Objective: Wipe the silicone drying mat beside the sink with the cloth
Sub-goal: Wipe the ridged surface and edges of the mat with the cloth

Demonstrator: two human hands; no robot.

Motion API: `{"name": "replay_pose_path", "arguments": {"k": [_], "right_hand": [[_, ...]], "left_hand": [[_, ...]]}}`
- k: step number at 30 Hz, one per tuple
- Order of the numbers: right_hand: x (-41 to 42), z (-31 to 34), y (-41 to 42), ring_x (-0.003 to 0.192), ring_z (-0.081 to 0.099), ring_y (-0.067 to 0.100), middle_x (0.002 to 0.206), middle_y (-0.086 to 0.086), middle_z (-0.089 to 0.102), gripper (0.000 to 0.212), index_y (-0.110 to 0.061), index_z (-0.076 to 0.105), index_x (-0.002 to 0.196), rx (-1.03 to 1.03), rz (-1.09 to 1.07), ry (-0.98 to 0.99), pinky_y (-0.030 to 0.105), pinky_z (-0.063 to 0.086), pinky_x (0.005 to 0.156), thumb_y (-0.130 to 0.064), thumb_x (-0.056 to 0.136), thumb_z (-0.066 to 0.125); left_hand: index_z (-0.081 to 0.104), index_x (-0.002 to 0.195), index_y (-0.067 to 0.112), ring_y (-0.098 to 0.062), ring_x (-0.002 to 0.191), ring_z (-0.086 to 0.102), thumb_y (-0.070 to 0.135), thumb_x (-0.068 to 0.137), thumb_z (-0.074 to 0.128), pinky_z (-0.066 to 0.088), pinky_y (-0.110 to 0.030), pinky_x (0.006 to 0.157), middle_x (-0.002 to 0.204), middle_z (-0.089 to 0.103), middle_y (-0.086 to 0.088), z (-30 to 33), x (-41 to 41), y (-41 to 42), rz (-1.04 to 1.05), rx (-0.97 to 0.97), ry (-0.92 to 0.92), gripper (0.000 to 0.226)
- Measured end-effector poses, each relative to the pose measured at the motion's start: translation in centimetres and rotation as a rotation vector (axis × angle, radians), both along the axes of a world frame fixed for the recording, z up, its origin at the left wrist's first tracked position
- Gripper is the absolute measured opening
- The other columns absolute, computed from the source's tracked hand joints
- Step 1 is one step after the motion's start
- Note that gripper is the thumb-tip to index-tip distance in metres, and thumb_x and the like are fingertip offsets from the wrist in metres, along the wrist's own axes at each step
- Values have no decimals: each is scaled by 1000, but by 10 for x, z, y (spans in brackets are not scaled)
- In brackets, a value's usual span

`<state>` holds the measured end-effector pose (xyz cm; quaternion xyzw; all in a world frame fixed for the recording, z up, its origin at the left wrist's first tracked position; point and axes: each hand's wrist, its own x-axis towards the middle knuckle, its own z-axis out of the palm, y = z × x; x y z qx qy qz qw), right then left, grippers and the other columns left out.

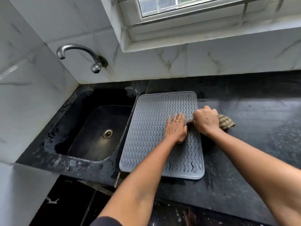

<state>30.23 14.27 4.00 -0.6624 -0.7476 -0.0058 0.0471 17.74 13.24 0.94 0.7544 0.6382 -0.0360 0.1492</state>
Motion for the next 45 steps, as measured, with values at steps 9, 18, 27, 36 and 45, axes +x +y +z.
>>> {"name": "replay_pose_path", "arguments": {"k": [9, 18, 27, 36, 45], "right_hand": [[-17, -25, -42, 93, 53, 33, 95, 14, 68, 18, -6, 69, 91, 76, -20, 49, 38, 41, 72, -4, 79, 55], [-19, -21, -94, 68, 56, 32, 69, 19, 67, 8, 2, 66, 65, 124, -37, 149, 36, 43, 60, 5, 66, 58], [-21, -30, -118, 79, 54, 38, 82, 20, 68, 18, 2, 70, 80, 158, -94, 203, 39, 42, 67, 4, 68, 56], [-20, -33, -185, 55, 56, 33, 57, 14, 63, 10, -2, 64, 56, 226, 35, 230, 31, 43, 49, 2, 47, 64], [-36, -31, -206, 56, 58, 36, 63, 20, 64, 9, 3, 67, 64, 202, 32, 230, 34, 45, 50, 6, 57, 62]], "left_hand": [[0, 151, 12, -21, 148, -5, 29, 102, 24, -8, -36, 118, 161, -2, -4, -14, -11, -69, 46, 43, -61, 57], [-4, 151, 14, -23, 148, -8, 14, 99, 28, -4, -39, 119, 160, -8, -4, -4, -7, -64, 66, -81, -61, 61], [0, 152, 14, -23, 148, -4, 24, 99, 28, -3, -44, 119, 161, -3, -3, -14, -16, -85, 16, -12, -48, 61], [-1, 152, 16, -24, 148, -6, 29, 101, 30, -3, -47, 118, 161, -7, -2, -1, -13, -82, 29, -129, -52, 62], [23, 150, 18, -21, 147, 15, 41, 86, 63, 20, -42, 117, 160, 14, 0, 24, -20, -95, 59, -132, -155, 79]]}}
